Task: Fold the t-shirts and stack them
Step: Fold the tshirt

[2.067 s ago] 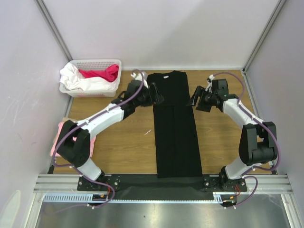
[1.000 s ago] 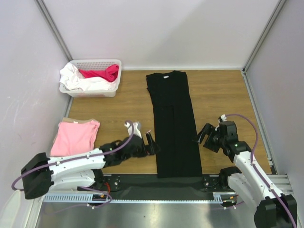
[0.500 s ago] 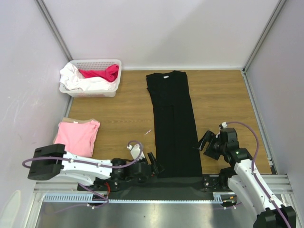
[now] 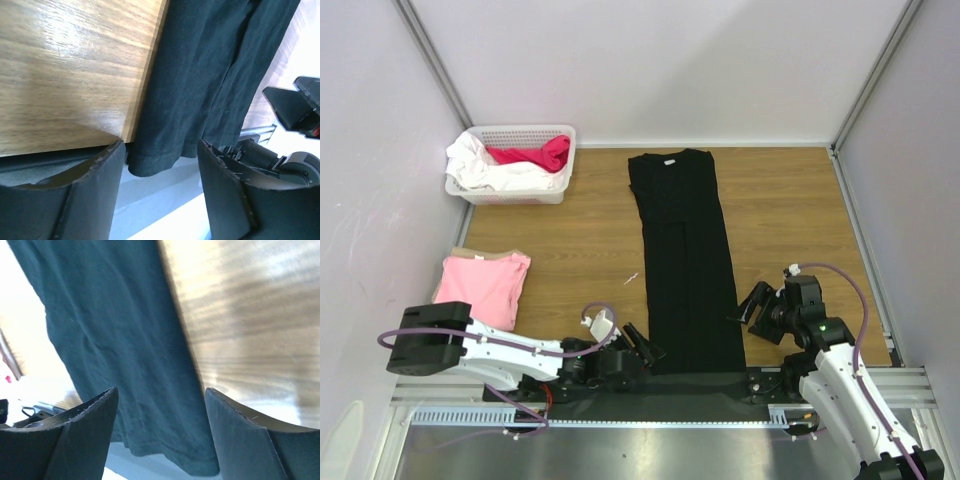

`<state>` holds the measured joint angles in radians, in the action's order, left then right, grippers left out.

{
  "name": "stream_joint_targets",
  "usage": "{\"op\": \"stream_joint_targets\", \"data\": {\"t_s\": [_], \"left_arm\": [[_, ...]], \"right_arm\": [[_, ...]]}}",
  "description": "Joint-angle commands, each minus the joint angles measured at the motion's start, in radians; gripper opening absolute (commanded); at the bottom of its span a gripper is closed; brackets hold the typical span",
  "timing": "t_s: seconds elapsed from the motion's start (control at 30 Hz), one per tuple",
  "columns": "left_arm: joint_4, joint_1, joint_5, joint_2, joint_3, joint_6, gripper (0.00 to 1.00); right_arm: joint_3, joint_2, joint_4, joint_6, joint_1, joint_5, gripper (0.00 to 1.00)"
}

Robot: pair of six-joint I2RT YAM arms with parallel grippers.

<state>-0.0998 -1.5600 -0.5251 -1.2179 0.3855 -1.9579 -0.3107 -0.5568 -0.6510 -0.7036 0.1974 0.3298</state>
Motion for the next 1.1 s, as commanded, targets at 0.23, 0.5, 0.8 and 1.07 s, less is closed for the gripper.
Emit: {"op": "stream_joint_targets", "data": {"t_s": [0.23,0.5,0.8,1.07], "left_arm": [[0.071,-0.017,0.028,-0.045,-0.028,-0.068,0.56],[0.061,-0.017,0.025,-0.043,-0.034,-0.078,0.18],[-0.054,-0.017,-0.021,0.004,-0.033,-0.122,0.0],[-0.21,-0.018,-0.062,0.046,-0.008,-0.154,0.0]], "right_arm": [[0.007,0.001,-0.121,0.001,0.007,-0.028,0.75],[0.024,-0.002,-0.16,0.026,0.008,0.011,0.74],[0.021,0.003,-0.208,0.069,0.019,0.037,0.72],[0.076,-0.058,-0.116,0.021,0.082,0.112,0.69]]}}
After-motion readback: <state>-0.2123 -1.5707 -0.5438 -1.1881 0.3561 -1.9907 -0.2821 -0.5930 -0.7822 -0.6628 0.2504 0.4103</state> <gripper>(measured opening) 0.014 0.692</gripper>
